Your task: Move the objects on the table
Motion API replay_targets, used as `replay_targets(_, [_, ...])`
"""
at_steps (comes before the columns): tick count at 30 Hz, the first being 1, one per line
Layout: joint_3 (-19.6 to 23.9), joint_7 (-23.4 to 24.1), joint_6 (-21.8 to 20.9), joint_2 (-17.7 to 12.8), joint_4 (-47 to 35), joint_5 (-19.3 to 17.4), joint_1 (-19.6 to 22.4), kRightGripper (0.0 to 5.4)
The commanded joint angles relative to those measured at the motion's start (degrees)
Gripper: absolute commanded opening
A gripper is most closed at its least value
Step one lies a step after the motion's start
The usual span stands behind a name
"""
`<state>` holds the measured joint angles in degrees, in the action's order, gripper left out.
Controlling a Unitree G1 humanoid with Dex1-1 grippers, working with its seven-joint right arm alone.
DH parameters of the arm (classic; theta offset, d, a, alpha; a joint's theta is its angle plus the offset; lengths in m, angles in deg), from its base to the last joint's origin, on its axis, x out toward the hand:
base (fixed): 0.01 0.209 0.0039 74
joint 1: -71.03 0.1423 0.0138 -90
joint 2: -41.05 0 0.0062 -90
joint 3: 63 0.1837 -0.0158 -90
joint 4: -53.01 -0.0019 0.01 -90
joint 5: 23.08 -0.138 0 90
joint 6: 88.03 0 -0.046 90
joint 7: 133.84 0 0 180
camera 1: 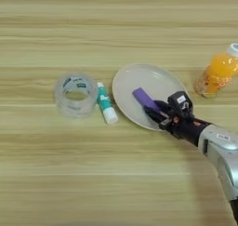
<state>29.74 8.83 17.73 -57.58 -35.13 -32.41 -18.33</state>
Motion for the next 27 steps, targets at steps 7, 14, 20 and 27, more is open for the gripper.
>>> replay_targets(7, [-0.4,0.3,-0.9,-1.1,-3.4,0.4,2.8,1.42])
replay_targets(14, [-0.1,0.5,-1.0,-1.2,-3.3,0.7,2.9,2.35])
replay_targets(20, [0.4,0.7,-1.0,-1.3,-3.8,0.8,3.0,3.21])
replay_targets(27, [1.9,0.8,-3.4,-2.1,-6.0,1.1,2.8,4.1])
